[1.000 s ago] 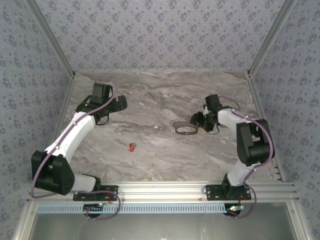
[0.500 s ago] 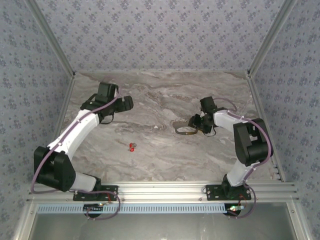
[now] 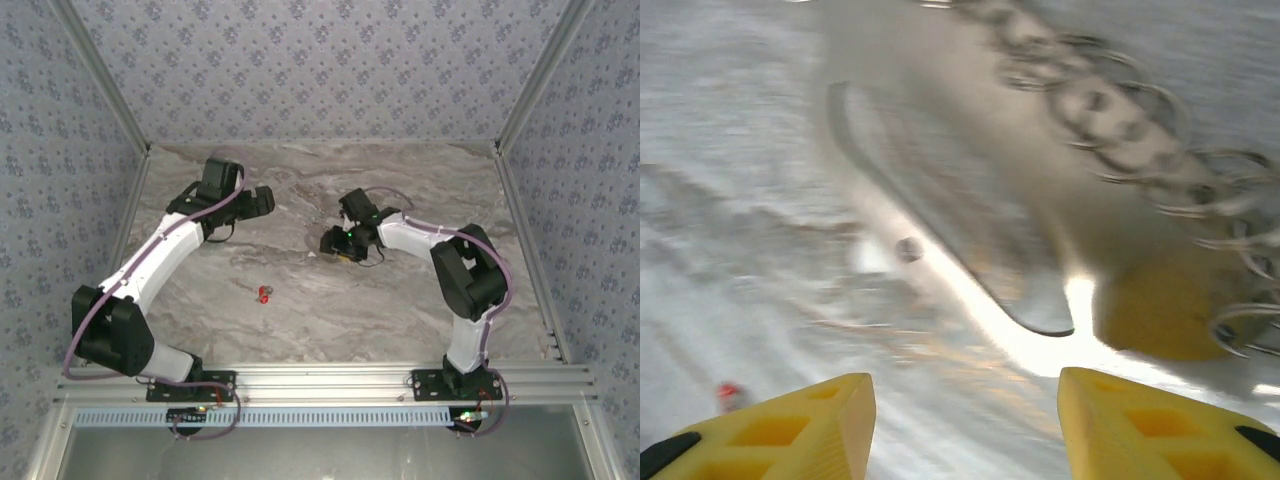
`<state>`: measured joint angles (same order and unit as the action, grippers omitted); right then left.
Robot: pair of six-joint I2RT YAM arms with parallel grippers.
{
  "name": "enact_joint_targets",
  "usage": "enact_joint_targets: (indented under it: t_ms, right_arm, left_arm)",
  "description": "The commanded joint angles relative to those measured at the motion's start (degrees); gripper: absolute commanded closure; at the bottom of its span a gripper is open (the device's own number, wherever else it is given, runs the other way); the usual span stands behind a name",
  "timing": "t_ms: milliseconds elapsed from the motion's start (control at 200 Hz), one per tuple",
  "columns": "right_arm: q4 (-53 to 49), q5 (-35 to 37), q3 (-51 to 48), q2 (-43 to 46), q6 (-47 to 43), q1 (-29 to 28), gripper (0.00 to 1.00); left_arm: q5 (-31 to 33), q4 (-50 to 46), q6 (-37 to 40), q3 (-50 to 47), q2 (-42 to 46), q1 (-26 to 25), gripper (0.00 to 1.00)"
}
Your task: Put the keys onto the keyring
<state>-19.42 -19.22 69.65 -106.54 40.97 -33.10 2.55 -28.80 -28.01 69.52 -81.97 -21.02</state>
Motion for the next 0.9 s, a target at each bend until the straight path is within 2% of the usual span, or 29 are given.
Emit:
enact_joint_targets:
  t_ms: [0, 185, 315, 380, 625, 894]
  right_arm:
    - [-0.4, -2.3, 2.2, 3.3, 1.3, 2.3, 0.46]
    - [-1.1, -0.7, -3.6, 9.3, -2.2, 8.3, 0.41]
    - [-4.1, 0.6, -4.6, 9.4, -8.4, 9.5, 0.37]
    - [-4.5, 0.3, -5.2, 8.4, -10.8, 9.6, 0.4]
    - [1.8, -1.7, -9.0, 5.5, -10.0, 8.5, 0.52]
    - [4.8, -1.5, -8.6, 1.8, -8.0, 7.0, 0.54]
  left_arm:
    - [-0.5, -1.6, -1.7, 2.3, -0.4, -0.3, 0.02]
    - [-2.8, -2.9, -4.3, 2.1, 0.0, -0.3, 0.02]
    - [-3.3, -2.9, -8.8, 1.5, 0.6, -0.3, 0.02]
    - [-2.5, -3.0, -11.7, 1.4, 0.5, -0.3, 0.02]
    - [-6.6, -4.2, -11.9, 3.0, -0.9, -0.3, 0.02]
    - [-8.0, -4.0, -10.6, 2.1, -1.3, -0.3, 0.02]
